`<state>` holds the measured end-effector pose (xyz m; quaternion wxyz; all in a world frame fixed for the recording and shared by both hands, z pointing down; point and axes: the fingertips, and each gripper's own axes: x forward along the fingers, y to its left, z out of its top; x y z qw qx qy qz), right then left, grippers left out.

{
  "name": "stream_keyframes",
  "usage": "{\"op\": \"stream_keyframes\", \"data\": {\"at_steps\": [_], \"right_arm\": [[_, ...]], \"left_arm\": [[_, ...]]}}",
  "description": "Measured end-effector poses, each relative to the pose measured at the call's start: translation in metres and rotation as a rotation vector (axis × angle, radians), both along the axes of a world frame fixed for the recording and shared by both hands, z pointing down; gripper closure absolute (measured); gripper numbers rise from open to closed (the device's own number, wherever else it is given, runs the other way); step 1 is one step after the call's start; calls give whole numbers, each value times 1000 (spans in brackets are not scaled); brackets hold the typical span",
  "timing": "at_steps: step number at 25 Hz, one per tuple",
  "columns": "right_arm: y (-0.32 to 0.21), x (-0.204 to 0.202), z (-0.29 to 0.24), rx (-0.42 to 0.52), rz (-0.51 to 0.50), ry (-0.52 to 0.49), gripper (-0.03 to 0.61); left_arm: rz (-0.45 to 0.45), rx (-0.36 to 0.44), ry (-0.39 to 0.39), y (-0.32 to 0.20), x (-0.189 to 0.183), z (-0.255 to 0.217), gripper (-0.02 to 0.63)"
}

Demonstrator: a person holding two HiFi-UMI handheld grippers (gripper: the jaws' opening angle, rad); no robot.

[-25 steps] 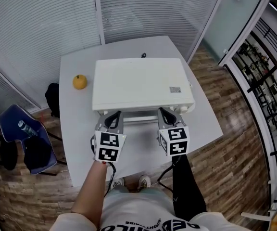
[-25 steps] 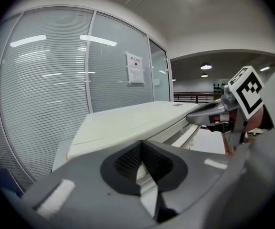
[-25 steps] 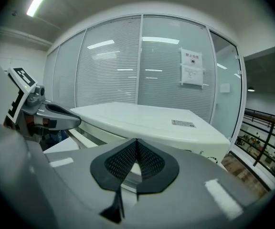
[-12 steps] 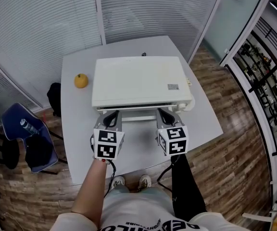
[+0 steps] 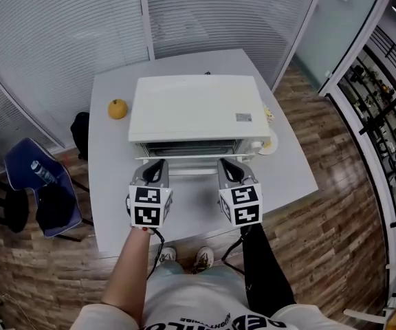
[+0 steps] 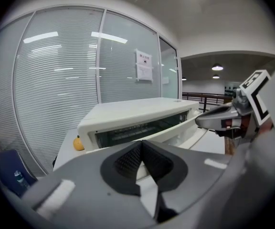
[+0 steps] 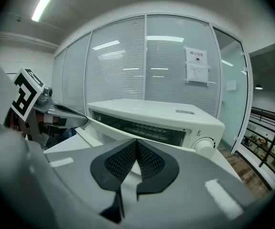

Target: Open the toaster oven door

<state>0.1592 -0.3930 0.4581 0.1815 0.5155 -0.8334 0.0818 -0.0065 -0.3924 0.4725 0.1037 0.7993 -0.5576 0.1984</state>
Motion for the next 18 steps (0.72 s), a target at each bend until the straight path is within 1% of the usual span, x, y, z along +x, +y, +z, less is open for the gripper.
{"op": "stream_keyframes", "data": {"at_steps": [5,7,11,15,18], "right_arm": [[15,1,6,-4,-35,14,575],[20,1,9,-12,-38,13,575],[33,1,19,-37,-33,20,575],[49,0,29,-47,-24,69,575],[60,1,37,-49,-13,85,575]], "left_arm": [[-21,25,2,15,2,5,557],[-19,23,-2,22,2,9,557],[-5,25,22,37,7,14,557],[11,17,42,52,8,25,557],[23,10,51,62,10,31,557]]}}
